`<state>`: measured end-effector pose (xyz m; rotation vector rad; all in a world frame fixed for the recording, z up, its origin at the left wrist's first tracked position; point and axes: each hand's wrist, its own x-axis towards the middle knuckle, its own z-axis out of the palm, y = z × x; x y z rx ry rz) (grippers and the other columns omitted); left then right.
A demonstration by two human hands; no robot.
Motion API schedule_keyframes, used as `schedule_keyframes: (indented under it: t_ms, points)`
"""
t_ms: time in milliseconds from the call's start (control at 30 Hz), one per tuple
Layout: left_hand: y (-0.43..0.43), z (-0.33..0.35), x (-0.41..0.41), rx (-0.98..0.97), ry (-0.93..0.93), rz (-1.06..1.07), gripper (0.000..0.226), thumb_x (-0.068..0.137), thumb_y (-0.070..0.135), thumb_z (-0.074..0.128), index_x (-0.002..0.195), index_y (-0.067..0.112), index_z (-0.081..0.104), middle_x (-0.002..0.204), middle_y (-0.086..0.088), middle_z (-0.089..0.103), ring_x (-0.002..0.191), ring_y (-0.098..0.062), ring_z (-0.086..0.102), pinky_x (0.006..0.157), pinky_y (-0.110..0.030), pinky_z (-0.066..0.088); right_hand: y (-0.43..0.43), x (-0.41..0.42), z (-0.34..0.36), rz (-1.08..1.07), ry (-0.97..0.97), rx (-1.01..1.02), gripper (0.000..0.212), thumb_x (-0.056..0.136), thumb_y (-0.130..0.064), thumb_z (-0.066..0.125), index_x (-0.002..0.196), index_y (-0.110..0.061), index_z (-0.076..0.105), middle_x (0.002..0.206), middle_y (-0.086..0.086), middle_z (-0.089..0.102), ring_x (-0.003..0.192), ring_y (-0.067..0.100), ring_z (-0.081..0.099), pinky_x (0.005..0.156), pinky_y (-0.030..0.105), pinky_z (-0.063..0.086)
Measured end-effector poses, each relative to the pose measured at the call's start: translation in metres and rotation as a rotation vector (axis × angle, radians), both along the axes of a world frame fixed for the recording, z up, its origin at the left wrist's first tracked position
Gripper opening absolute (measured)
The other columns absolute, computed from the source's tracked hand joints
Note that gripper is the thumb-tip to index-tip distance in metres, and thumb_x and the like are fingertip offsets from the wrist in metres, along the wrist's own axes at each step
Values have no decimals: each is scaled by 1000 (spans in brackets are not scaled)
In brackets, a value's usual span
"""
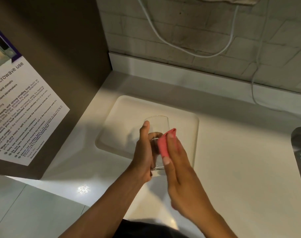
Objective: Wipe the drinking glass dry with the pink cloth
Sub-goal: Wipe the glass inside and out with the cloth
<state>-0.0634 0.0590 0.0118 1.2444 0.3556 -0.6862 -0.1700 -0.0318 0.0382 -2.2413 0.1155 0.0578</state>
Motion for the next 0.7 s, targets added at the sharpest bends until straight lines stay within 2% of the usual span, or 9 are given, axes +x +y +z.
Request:
schedule_keyframes:
  t_ms: [100,200,267,367,433,500,567,633,700]
  points:
    - [-1,-2,0,0,-6,-24,76,101,76,31,87,29,88,109,-16,84,110,-34,79,102,-52,62,1,-2,-5,50,5,-108,63,109,-41,24,159,-52,-13,167,-26,-26,132,-34,-20,112,2,24]
    - [-6,-1,-12,16,-48,-64,72,103,74,34,114,21,83,118,-19,82,120,-37,74,111,-58,55,-8,15,6,-127,-25,17,54,107,-57,17,150,-69,-14,168,-33,-8,146,-22,1,113,9,15]
    - [-8,0,-19,7,-60,-90,86,96,79,37,126,7,75,120,-25,79,121,-42,72,111,-64,52,-17,25,11,-233,6,145,49,104,-64,18,146,-76,-6,164,-36,13,145,-9,25,114,21,26]
    - [-3,2,-14,17,-19,-49,84,94,83,37,121,14,78,118,-21,81,117,-40,74,109,-64,54,-16,25,11,-193,56,204,49,101,-70,17,146,-76,0,151,-47,22,138,-4,37,113,27,34]
    - [1,0,-2,11,42,-4,82,96,83,32,116,21,81,117,-16,82,119,-38,74,106,-62,57,-6,17,7,-121,85,145,48,102,-68,16,145,-77,-3,164,-35,18,149,3,32,118,34,39]
    - [3,-3,6,25,23,18,76,100,78,30,94,29,88,108,-13,85,117,-38,75,107,-59,58,2,10,3,-32,45,27,57,100,-65,9,155,-63,-8,167,-35,-9,153,-10,4,120,25,35]
    - [1,-3,4,18,-8,-5,71,102,74,31,90,33,88,108,-10,86,115,-33,76,111,-59,55,2,11,4,-11,9,-20,62,98,-64,6,157,-57,-10,164,-36,-21,139,-30,-11,111,-1,18]
    - [-4,-3,-6,16,-34,-62,68,101,75,35,107,31,86,115,-10,85,117,-30,76,114,-60,51,-4,19,7,-76,-24,7,57,104,-58,13,158,-56,-6,168,-31,-15,134,-35,-6,95,-13,13]
    - [-8,-1,-18,-8,-40,-103,73,95,79,39,113,23,83,119,-18,82,120,-36,74,114,-64,49,-15,28,10,-201,-39,112,54,107,-55,20,158,-58,2,169,-29,3,144,-20,15,92,-13,19]
